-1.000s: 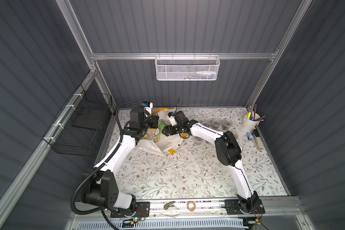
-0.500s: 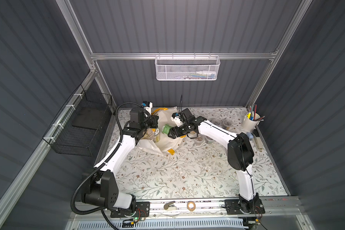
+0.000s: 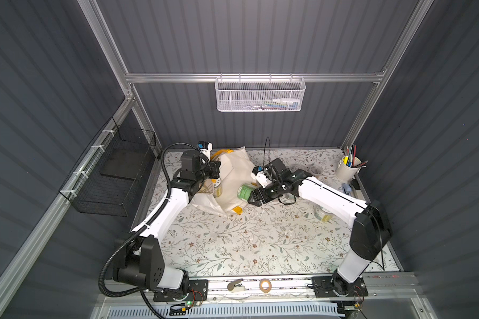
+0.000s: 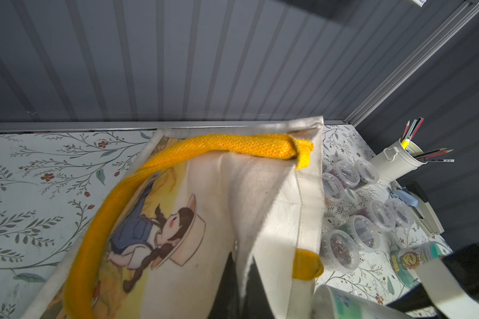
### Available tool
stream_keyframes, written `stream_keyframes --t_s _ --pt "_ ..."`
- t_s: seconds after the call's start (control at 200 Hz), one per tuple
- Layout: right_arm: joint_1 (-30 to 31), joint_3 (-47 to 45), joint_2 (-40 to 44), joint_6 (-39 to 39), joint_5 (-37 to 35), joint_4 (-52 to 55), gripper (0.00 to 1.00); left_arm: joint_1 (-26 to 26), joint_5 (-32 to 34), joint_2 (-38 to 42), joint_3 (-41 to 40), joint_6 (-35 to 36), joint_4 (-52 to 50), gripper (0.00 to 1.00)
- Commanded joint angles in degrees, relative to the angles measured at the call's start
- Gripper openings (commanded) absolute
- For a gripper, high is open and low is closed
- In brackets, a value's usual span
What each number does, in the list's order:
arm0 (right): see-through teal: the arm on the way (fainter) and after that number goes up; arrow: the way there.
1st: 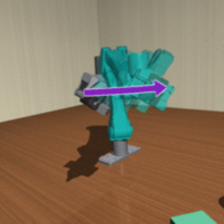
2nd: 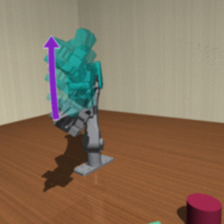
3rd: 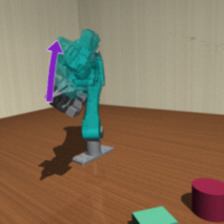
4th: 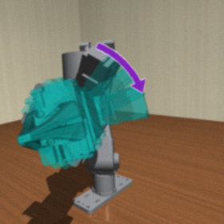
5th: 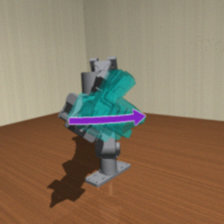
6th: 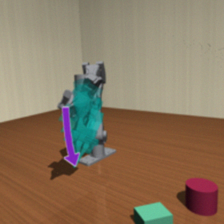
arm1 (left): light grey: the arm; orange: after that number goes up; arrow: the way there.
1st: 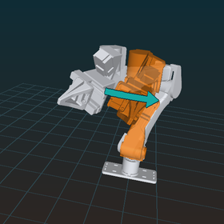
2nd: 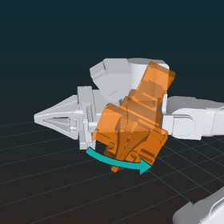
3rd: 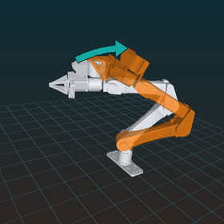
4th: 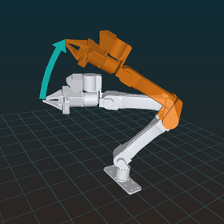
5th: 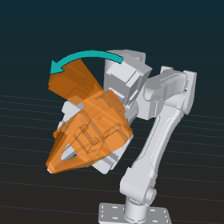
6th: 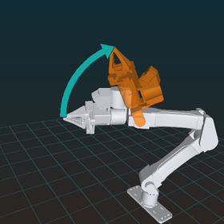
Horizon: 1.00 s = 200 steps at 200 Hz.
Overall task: Take out the seed jars from the canvas bag
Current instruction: Pick up the seed jar from the canvas bag, then place the seed jar at the center of the board.
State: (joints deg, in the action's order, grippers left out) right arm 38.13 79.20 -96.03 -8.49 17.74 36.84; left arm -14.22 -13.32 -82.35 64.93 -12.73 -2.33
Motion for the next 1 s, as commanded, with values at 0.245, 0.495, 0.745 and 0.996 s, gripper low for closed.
stream_keyframes --t_s 0.245,0.495,0.745,0.996 --pt "-4.4 -9.6 12.3 -1.4 -3.4 12.2 0.81 0.1 -0.8 0.3 -1.9 -1.2 3.0 0.0" --pt "-9.9 -12.8 14.7 -4.8 -5.4 22.6 0.81 0.1 -1.6 0.5 -3.1 -1.6 4.3 0.0" --pt "-15.8 -15.1 14.2 -6.1 -9.7 26.4 0.82 0.1 -2.5 0.9 -5.3 -2.2 6.4 0.0" --pt "-18.9 -15.7 12.0 -6.9 -12.2 27.1 0.83 0.1 -3.4 0.3 -5.9 -2.5 7.3 0.0"
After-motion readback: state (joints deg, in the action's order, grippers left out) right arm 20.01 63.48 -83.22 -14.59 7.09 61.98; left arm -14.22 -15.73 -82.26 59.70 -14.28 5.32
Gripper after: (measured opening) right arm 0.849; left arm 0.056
